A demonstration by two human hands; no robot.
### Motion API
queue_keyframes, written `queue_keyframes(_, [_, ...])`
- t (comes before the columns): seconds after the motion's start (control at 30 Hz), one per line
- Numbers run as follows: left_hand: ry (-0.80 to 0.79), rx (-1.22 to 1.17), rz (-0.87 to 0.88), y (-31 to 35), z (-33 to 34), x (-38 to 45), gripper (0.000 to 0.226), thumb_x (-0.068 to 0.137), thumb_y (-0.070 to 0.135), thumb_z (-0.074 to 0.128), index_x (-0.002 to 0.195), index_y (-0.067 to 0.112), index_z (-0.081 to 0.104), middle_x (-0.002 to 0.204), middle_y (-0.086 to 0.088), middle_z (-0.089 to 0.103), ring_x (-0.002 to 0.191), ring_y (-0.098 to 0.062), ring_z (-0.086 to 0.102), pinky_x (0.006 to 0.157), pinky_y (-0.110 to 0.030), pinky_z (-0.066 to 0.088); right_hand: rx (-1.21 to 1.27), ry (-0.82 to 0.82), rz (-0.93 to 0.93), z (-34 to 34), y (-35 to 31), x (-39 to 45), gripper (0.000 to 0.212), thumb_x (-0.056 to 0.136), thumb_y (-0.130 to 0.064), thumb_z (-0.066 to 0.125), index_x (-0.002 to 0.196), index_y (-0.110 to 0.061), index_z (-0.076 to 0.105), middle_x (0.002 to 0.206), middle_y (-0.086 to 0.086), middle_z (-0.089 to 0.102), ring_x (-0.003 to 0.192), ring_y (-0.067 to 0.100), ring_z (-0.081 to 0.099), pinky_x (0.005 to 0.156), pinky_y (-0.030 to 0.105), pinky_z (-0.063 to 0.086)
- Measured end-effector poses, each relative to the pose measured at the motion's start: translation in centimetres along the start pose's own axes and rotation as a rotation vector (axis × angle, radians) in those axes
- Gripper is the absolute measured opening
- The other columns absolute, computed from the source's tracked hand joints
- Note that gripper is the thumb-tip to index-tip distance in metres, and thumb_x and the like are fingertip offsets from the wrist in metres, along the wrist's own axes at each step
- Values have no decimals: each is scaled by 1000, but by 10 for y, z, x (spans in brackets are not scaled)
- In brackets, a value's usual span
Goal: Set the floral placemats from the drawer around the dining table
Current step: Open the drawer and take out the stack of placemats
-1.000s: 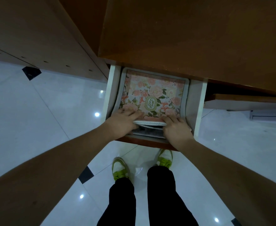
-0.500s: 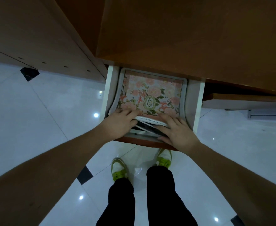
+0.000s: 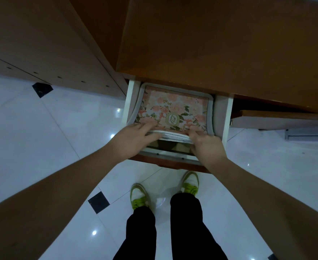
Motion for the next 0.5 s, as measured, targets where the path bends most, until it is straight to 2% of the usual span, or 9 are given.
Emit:
queue_keyframes(0.07, [51,-38,-52,1,-9,-8,39,92,21,59,130,17,49,129,-19,59,97,-35,64,79,-43,55,36,65,-32,-9,0,-3,48,51,-3,88,95,-11,71,66,6,68,47,25,61,40,23,44])
queue_keyframes(0.17, [65,-53,-192,1,-21,-22,43,100,37,41,136,15,45,131,-13,59,114,-31,59,101,-45,44,50,126,-39,-27,-1,-9,45,59,-3,85,100,-13,71,73,7,71,53,25,64,44,26,47])
queue_keyframes(0.27, [89,-160,-439,3,-34,-36,51,102,45,27,143,20,41,143,-11,47,131,-29,45,108,-52,37,47,215,-35,-46,-3,-18,45,59,-3,84,101,-14,72,78,7,73,55,27,65,44,27,48])
queue_keyframes(0.33, [130,-433,-680,7,-41,-45,56,102,53,16,151,29,26,155,-7,28,139,-26,33,109,-46,37,58,273,-37,-56,-6,-29,47,56,-4,84,101,-14,74,81,7,74,57,26,66,44,26,47])
queue_keyframes(0.4, [224,-731,-904,12,-47,-50,61,99,62,15,152,33,21,156,-3,23,134,-21,39,104,-38,42,70,309,-52,-64,-10,-42,49,54,-3,84,101,-13,74,84,7,75,59,25,67,44,25,48])
queue_keyframes(0.47, [341,-1134,-1217,16,-53,-51,65,95,69,22,146,30,33,145,-8,44,120,-22,55,99,-41,50,91,309,-73,-72,-15,-56,50,53,-3,83,101,-14,74,85,6,75,60,24,68,45,25,48])
queue_keyframes(0.5, [382,-1379,-1398,19,-55,-52,63,96,68,26,137,24,43,132,-11,56,110,-25,62,93,-45,54,97,303,-82,-75,-17,-63,49,54,-3,84,101,-15,73,86,5,75,60,23,68,45,25,47])
Point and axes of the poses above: each hand's wrist, its own x-axis towards the middle knuckle, its own z-axis out of the palm, y = z × x, the point moved 4 cm from there along x, towards the middle knuckle
